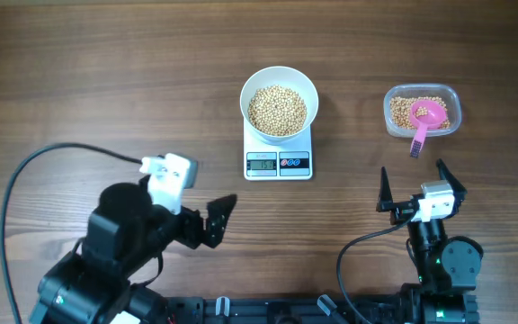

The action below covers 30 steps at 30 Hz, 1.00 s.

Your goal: Scoop item into bowl and weigh 150g on scale

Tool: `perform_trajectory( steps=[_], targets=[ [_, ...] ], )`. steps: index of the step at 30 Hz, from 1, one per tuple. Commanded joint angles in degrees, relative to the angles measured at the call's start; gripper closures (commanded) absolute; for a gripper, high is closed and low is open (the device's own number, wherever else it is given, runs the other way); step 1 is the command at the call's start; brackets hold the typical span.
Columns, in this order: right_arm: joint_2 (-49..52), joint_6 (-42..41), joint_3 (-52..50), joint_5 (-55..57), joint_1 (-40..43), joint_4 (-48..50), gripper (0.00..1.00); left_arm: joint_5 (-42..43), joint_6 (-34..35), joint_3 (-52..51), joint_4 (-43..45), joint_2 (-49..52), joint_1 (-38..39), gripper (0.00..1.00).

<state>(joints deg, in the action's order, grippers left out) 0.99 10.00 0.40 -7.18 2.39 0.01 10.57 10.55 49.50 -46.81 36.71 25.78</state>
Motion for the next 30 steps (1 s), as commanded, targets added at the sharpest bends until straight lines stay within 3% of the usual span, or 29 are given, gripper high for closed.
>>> perform_trajectory(
  steps=[1, 5, 12, 18, 30],
  targets=[
    [-0.72, 0.35, -0.09, 0.79, -0.28, 0.28, 0.00, 0.68, -1.11, -7.30, 5.66, -3.43, -5.55, 0.00],
    [-0.72, 0.37, -0.09, 0.79, -0.31, 0.28, 0.00, 5.01, -1.18, -15.26, 14.64, -8.59, -10.51, 0.00],
    [-0.72, 0.37, -0.09, 0.81, -0.28, 0.28, 0.00, 7.02, -1.62, -24.30, 20.68, -16.11, -13.42, 0.00],
    [-0.72, 0.37, -0.09, 0.79, -0.28, 0.28, 0.00, 8.07, -11.96, -30.75, 26.18, -21.86, -13.42, 0.00],
    [-0.72, 0.39, -0.09, 0.81, -0.31, 0.28, 0.00, 8.09, -13.33, -40.81, 42.69, -27.08, -16.85, 0.00]
  ],
)
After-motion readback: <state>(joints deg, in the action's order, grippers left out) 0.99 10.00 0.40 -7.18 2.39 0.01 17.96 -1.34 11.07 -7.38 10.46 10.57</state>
